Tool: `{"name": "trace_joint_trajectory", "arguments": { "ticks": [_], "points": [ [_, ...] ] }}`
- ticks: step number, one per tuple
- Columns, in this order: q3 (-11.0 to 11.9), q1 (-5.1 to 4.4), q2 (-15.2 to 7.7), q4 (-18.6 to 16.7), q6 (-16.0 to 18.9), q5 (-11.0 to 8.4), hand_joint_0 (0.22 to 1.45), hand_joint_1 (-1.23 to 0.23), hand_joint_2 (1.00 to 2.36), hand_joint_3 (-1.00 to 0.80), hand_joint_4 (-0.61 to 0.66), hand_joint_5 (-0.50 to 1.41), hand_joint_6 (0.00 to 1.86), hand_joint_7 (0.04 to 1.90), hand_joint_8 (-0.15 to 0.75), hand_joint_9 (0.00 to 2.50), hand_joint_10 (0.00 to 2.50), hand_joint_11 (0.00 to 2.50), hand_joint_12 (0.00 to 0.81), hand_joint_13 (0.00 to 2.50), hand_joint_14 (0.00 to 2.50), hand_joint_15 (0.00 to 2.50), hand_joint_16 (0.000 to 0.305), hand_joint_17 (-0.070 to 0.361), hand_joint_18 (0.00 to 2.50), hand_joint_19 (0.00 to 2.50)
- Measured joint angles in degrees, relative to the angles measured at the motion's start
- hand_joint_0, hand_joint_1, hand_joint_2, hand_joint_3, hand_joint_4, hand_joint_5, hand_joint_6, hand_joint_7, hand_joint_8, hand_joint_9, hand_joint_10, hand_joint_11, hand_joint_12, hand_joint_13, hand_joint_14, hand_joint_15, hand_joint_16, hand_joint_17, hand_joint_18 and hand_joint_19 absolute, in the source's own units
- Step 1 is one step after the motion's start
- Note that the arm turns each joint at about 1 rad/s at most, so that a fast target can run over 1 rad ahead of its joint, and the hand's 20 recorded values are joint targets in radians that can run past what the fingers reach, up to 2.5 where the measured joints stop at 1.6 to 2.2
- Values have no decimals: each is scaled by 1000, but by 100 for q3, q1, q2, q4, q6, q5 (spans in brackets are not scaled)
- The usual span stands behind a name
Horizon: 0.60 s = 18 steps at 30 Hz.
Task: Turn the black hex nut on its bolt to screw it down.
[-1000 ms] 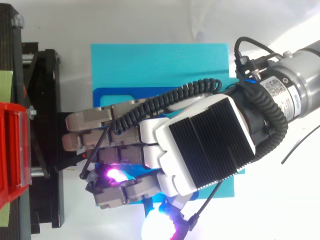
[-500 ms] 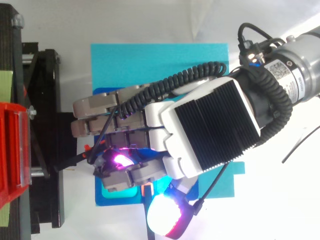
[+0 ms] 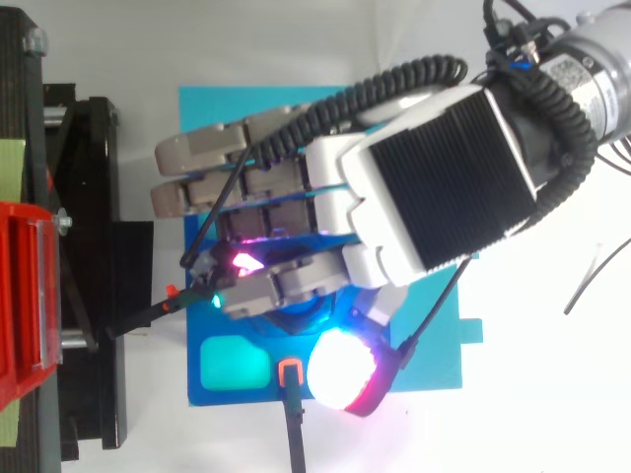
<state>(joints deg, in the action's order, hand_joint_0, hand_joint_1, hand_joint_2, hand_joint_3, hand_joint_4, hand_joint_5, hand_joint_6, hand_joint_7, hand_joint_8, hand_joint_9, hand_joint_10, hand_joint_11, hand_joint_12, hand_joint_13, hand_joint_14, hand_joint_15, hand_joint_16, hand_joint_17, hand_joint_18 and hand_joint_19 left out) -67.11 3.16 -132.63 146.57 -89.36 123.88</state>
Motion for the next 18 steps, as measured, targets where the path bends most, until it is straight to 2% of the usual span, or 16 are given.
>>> {"name": "trace_joint_trajectory", "arguments": {
  "ticks": [4, 10, 13, 16, 18],
  "points": [
    [1, 127, 0, -179, 6, 228, 548, -230, 1000, -500, 190, -36, 721, 1252, 299, 1118, 10, 317, 330, 731, 4, 91, 49, 110, 560, 139],
    [18, 281, 0, -383, 64, 419, 549, -231, 1000, -500, 209, -35, 697, 1260, 296, 1121, 10, 310, 330, 733, 4, 97, 49, 110, 562, 138],
    [59, 297, 0, -440, 160, 498, 548, -232, 1000, -500, 211, -30, 629, 1333, 298, 1117, 10, 315, 332, 733, 4, 94, 49, 110, 562, 136],
    [93, 272, 0, -440, 264, 524, 549, -231, 1000, -500, 247, -19, 529, 1477, 298, 1103, 10, 315, 335, 725, 5, 92, 49, 110, 558, 137],
    [102, 239, 0, -435, 293, 497, 548, -232, 1000, -500, 271, -23, 501, 1458, 295, 1096, 10, 310, 335, 717, 3, 88, 49, 111, 557, 138]
  ]
}}
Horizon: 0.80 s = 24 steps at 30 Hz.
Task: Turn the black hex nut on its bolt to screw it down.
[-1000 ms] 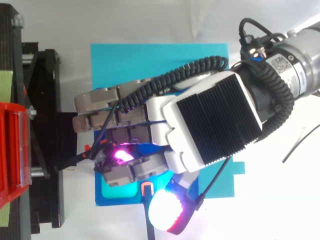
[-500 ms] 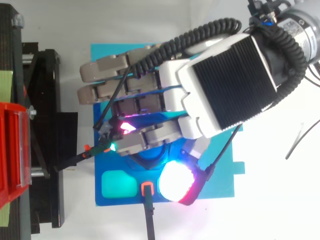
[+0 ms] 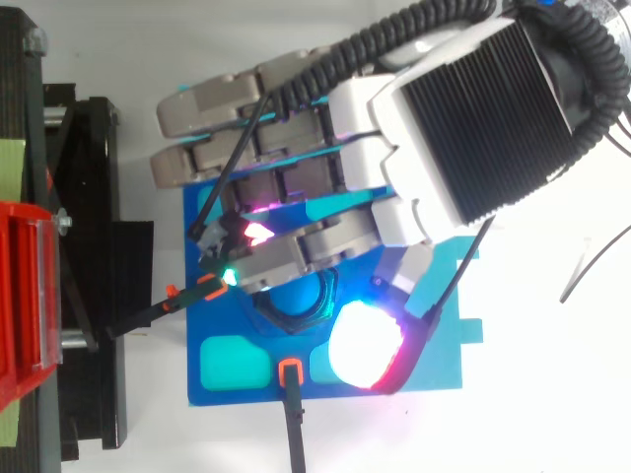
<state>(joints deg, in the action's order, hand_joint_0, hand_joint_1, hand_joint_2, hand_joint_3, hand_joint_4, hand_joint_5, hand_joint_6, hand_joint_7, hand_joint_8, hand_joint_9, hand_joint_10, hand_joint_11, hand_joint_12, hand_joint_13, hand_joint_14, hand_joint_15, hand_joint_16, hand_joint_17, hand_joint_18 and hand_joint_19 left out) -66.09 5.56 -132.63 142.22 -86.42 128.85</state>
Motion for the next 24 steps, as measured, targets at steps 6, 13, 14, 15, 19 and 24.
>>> {"name": "trace_joint_trajectory", "arguments": {
  "ticks": [6, 13, 14, 15, 19, 24],
  "points": [
    [6, -194, 0, 65, -19, -259, 547, -233, 1000, -500, 326, -51, 504, 1183, 291, 1065, 9, 268, 341, 705, 3, 80, 50, 112, 556, 143],
    [7, -422, 0, 250, -98, -549, 546, -231, 1000, -500, 298, -61, 504, 960, 283, 1025, 5, 157, 337, 679, 0, 50, 50, 113, 546, 144],
    [7, -448, 0, 283, -118, -588, 546, -231, 1000, -500, 281, -61, 504, 939, 277, 1018, 4, 134, 336, 674, 0, 43, 51, 114, 544, 138],
    [6, -474, 0, 318, -144, -630, 546, -231, 1000, -500, 279, -61, 504, 929, 275, 1016, 4, 124, 335, 672, 0, 40, 51, 114, 544, 138],
    [4, -597, 0, 479, -289, -806, 545, -236, 1000, -500, 226, -56, 504, 866, 249, 988, 0, 48, 333, 655, 0, 22, 51, 114, 531, 132],
    [1, -723, 0, 666, -370, -948, 539, -254, 1000, -500, 204, -50, 504, 866, 246, 979, 2, 39, 332, 643, 0, 12, 51, 115, 528, 131]
  ]
}}
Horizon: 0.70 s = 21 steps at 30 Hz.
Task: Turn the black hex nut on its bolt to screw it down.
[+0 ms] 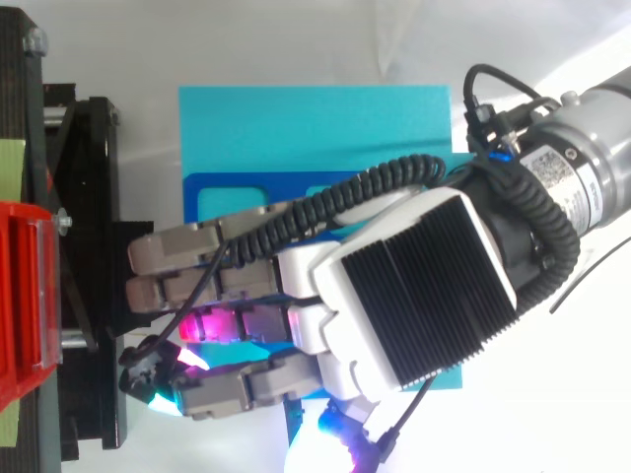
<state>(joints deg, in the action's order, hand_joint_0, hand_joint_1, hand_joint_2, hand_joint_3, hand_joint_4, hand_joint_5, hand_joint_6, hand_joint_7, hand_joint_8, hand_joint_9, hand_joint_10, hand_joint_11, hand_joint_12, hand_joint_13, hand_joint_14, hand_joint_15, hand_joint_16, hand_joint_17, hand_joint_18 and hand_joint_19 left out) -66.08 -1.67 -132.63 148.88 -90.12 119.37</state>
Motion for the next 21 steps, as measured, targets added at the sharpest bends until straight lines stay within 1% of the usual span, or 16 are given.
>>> {"name": "trace_joint_trajectory", "arguments": {
  "ticks": [4, 6, 7, 8, 15, 21],
  "points": [
    [0, -70, 0, 120, -44, -77, 538, -256, 1000, -500, 212, -40, 504, 942, 252, 981, 0, 62, 332, 639, 0, 12, 51, 115, 523, 133],
    [-1, -99, 0, 177, -83, -112, 538, -255, 1000, -500, 224, -30, 505, 1055, 254, 982, 3, 83, 332, 636, 2, 15, 51, 115, 520, 126],
    [-1, -114, 0, 208, -110, -130, 537, -255, 1000, -500, 201, -25, 505, 1130, 261, 982, 3, 99, 333, 633, 0, 18, 51, 115, 519, 131],
    [-1, -123, 0, 230, -129, -141, 537, -255, 1000, -500, 191, -22, 505, 1167, 260, 985, 3, 95, 334, 631, 0, 18, 51, 115, 516, 130],
    [-1, -151, -1, 287, -179, -167, 537, -256, 1000, -500, 159, -16, 505, 1228, 263, 990, 2, 97, 337, 628, 0, 18, 51, 115, 512, 124],
    [-3, -141, 0, 290, -206, -159, 537, -259, 1000, -500, 161, -17, 504, 1197, 260, 988, 3, 96, 336, 622, 0, 16, 51, 114, 499, 125]
  ]
}}
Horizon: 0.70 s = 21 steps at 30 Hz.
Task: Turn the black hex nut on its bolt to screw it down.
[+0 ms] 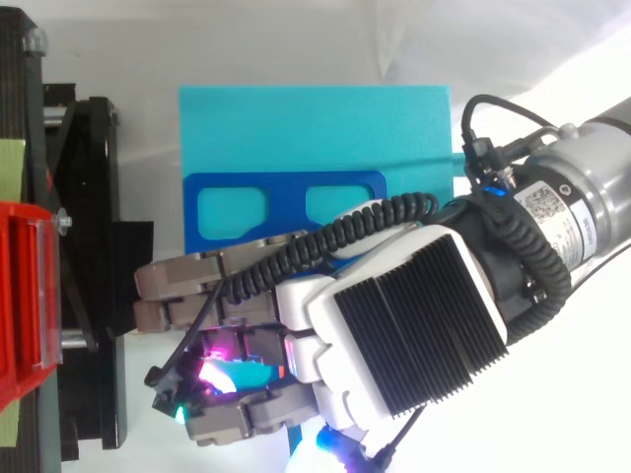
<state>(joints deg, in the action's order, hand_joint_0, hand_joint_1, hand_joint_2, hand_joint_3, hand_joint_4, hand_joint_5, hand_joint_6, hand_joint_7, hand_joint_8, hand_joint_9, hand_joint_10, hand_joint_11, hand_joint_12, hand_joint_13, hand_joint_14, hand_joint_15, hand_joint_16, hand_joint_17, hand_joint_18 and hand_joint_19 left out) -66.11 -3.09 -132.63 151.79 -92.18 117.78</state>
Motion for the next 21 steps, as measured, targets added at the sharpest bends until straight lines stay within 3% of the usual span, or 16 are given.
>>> {"name": "trace_joint_trajectory", "arguments": {
  "ticks": [13, 21],
  "points": [
    [-236, 51, 0, -255, -56, 12, 539, -269, 1000, -500, 157, -16, 505, 1162, 248, 987, 2, 93, 335, 616, 0, 12, 51, 114, 493, 115],
    [-260, 93, 1, -327, -73, 24, 539, -269, 1000, -500, 133, -10, 505, 1229, 246, 990, 3, 105, 334, 615, 1, 12, 50, 114, 493, 116]
  ]
}}
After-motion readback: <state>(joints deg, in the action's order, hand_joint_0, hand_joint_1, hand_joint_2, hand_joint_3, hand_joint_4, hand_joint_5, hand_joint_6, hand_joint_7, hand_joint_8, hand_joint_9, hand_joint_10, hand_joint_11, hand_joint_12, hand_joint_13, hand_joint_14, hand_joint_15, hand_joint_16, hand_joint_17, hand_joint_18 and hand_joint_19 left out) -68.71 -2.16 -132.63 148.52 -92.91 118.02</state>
